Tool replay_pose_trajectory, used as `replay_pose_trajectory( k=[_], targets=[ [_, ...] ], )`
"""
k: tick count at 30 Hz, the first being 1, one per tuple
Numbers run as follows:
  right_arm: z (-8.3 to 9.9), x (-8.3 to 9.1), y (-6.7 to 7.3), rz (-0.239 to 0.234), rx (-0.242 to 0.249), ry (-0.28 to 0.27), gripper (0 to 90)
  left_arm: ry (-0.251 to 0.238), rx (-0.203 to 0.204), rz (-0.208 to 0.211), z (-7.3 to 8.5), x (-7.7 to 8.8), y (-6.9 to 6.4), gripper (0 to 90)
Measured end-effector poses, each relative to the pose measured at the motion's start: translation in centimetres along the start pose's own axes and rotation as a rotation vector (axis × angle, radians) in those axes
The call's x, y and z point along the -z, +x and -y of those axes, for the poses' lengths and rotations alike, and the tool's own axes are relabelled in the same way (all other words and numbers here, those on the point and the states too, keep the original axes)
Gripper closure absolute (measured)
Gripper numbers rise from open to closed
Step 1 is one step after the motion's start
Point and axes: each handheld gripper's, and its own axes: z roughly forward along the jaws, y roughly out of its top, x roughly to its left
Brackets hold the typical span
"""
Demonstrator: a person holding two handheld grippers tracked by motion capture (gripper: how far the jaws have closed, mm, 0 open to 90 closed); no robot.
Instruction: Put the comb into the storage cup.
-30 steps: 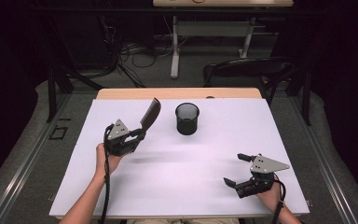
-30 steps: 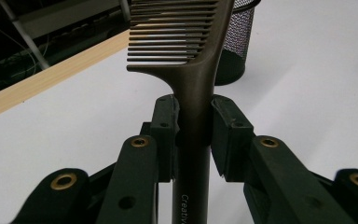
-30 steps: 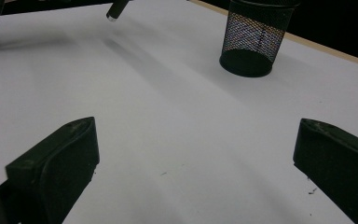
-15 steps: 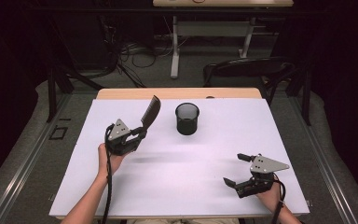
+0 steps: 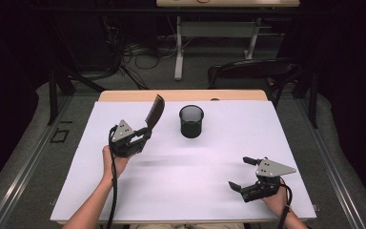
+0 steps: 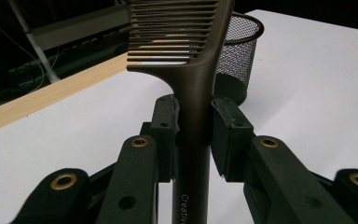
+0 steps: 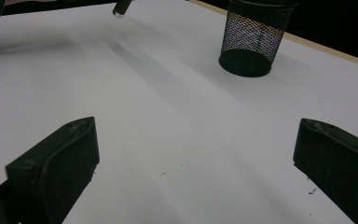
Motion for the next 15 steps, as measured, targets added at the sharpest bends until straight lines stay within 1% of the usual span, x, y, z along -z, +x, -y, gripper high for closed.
replay_pose_trajectory(
  k=[2,3,8,15],
  targets=[
    [0.0,0.0,0.01,0.0,0.0,0.0,0.0,-0.009,0.003,0.003,-0.15,-0.05,-0.03,72.2],
    [-0.01,0.0,0.0,0.001,0.0,-0.001,0.0,-0.007,-0.004,-0.001,-0.23,-0.06,-0.05,72.2],
    [-0.01,-0.01,0.01,0.0,0.0,0.001,0.0,-0.011,-0.002,0.003,-0.4,-0.2,-0.17,72.2],
    [-0.01,-0.04,0.02,0.0,-0.002,0.0,0.0,-0.025,0.001,-0.008,-0.7,-0.17,-0.09,72.2]
  ],
)
